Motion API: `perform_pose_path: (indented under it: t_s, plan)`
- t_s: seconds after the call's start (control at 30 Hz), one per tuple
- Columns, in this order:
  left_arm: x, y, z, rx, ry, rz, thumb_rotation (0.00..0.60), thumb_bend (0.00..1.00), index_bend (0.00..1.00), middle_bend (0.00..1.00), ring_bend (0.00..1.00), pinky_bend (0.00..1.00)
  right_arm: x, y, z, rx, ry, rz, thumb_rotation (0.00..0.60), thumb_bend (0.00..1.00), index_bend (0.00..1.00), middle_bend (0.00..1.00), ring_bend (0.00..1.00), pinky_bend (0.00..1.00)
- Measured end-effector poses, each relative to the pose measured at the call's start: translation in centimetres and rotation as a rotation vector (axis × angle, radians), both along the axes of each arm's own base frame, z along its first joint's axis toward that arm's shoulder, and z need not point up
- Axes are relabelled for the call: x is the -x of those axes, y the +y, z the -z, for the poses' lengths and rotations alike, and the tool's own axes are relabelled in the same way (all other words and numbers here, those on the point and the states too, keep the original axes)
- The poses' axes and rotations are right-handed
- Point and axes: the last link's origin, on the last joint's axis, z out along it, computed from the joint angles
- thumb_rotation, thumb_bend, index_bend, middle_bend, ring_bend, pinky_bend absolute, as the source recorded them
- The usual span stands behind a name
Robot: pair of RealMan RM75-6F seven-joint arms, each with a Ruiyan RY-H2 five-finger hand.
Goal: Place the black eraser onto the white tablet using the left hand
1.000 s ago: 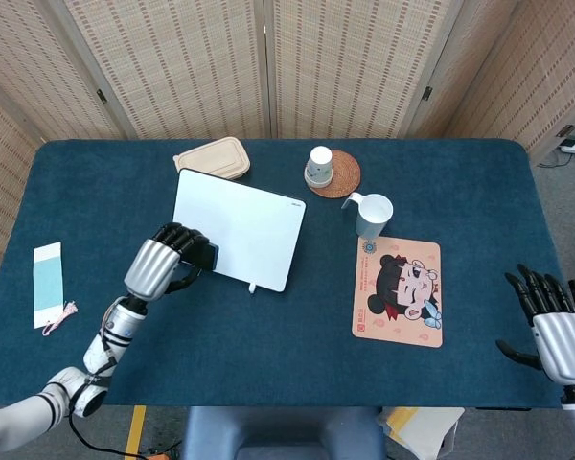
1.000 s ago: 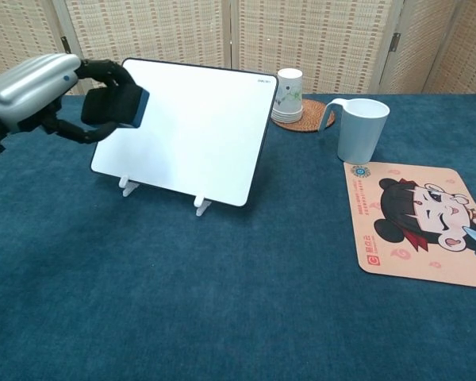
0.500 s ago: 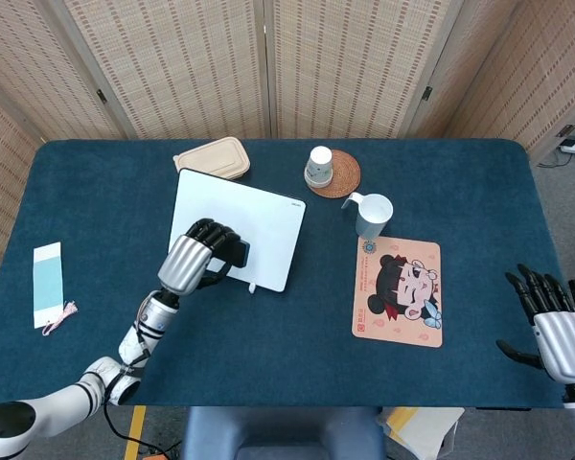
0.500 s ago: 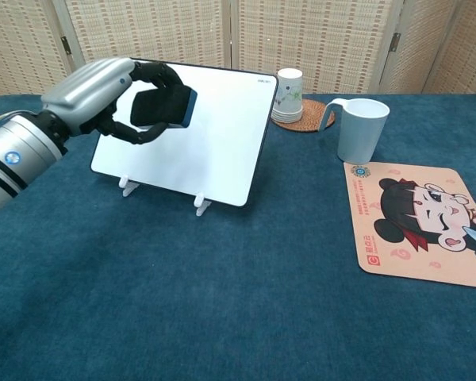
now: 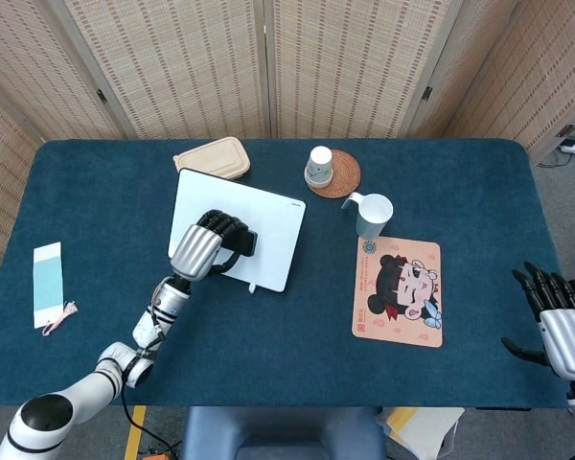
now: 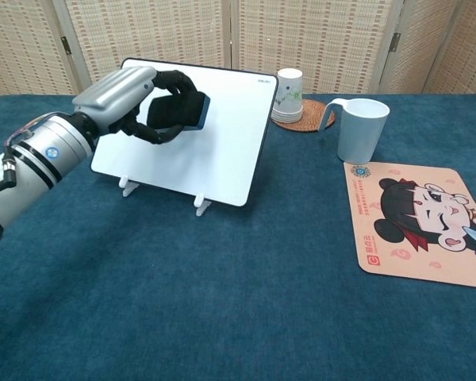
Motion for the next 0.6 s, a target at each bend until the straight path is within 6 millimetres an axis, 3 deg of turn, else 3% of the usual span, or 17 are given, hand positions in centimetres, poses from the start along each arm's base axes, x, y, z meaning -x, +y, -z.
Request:
perform_pose_path:
  t_s: [0.2,0.6]
  plan:
    - [-0.1,0.4,0.9,0.023,0.001,-0.006,0.6,0.44,0.37,0.41,0.26,0.22,0.2,0.1,-0.2,0.012,-0.003,0.009,0.6,0.2,0.0,0.0,0.0,0.0]
    - [-0.3,0.7,1.9,0.045,0.002,-0.008,0.6,0.44,0.28,0.29,0.15,0.13,0.2,0.1,-0.3,0.016,-0.004,0.01,0.6,0.2,0.0,0.0,0.0,0.0]
